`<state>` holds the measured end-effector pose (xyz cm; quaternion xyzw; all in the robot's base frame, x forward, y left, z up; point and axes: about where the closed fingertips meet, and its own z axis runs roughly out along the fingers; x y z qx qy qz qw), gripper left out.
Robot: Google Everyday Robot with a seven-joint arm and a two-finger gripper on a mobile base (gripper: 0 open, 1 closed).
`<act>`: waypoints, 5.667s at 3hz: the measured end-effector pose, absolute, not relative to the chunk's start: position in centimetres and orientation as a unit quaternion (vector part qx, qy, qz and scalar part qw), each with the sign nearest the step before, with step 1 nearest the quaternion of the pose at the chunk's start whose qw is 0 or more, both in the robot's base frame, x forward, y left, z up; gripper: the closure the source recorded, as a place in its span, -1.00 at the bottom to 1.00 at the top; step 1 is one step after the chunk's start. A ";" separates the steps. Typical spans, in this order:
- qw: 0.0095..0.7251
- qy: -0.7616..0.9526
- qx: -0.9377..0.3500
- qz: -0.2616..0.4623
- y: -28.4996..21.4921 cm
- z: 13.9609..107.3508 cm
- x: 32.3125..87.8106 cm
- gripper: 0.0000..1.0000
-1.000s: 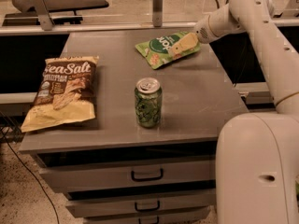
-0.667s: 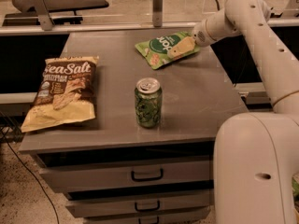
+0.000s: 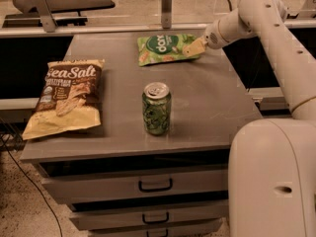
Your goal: Move green rice chip bag near brown chip bag
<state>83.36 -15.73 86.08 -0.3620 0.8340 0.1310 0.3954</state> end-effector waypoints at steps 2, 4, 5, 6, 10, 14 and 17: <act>0.413 0.819 -0.374 0.136 -15.7 88.6 81.5 1.00; 0.447 0.795 -0.388 0.131 -13.1 93.3 78.8 1.00; 0.453 0.789 -0.392 0.137 -9.9 94.6 77.7 1.00; 0.447 0.787 -0.396 0.156 -6.0 94.5 76.9 1.00; 0.398 0.794 -0.407 0.212 3.4 90.7 75.1 0.66; 0.346 0.808 -0.425 0.217 3.2 88.7 75.0 -1.00; 0.411 0.798 -0.424 0.118 -9.5 94.5 72.0 -1.00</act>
Offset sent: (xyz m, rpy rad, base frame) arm -0.0428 -0.0019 0.0484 0.0269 -0.0863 0.0455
